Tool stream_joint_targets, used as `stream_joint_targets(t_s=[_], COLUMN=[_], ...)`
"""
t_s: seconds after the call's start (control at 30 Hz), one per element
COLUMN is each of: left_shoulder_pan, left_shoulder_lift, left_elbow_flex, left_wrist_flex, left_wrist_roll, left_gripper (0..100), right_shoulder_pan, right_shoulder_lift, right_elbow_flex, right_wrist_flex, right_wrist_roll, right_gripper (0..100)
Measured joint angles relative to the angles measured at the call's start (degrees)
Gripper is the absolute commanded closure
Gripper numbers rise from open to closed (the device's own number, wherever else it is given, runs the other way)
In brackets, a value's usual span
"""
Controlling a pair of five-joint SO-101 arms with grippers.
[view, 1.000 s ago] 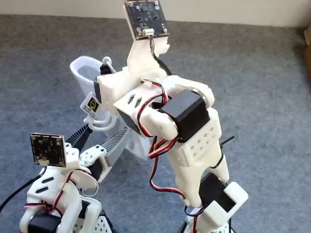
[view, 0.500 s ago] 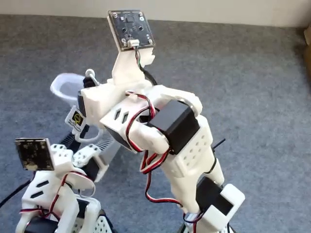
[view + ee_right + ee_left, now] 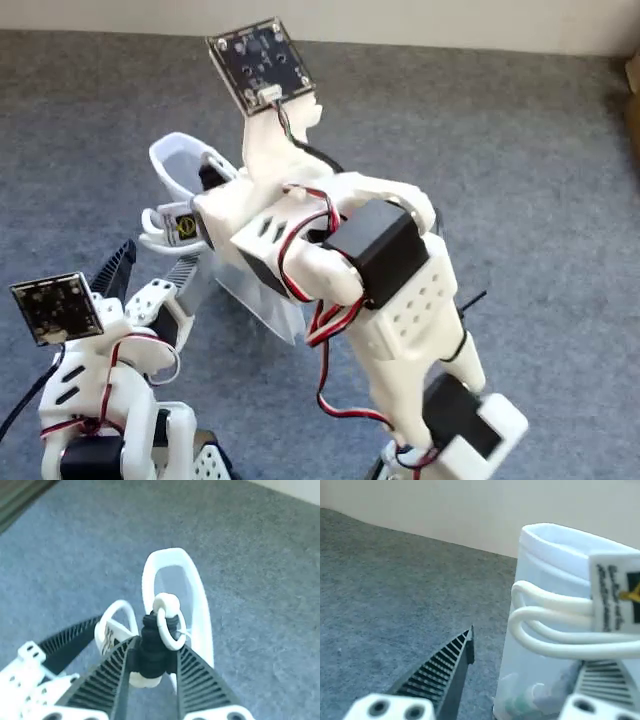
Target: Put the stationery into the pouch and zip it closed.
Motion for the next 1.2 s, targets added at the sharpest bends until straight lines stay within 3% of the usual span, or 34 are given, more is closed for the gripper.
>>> stream_joint_targets(t_s=[0.37,0.73,0.83,0.93,1.07,1.2], left_shoulder_pan=[-0.44,-0.70,-0.79,-0.88,-0.97,-1.05], left_shoulder_lift=[0.09,0.18,0.18,0.26,0.26,0.09], left_elbow_flex=[-0.79,5.10,5.19,2.55,-6.68,-15.12], left_wrist_flex=[-3.08,-20.40,-21.63,-17.41,-4.40,7.56], left_wrist_roll=[-0.35,-0.35,-0.35,-0.35,-0.35,-0.26], left_gripper=[68,73,73,72,63,62], right_shoulder_pan=[-0.88,-9.32,-10.02,-10.29,-10.29,-10.29], right_shoulder_lift=[-9.23,-10.29,-10.29,-10.29,-10.37,-10.37], right_elbow_flex=[9.49,9.49,9.49,9.49,9.49,9.49], right_wrist_flex=[0.00,0.00,0.00,0.00,0.00,-0.62], right_wrist_roll=[0.70,0.88,0.88,0.88,0.88,0.88], right_gripper=[99.2,99.2,99.2,99.2,99.2,99.2])
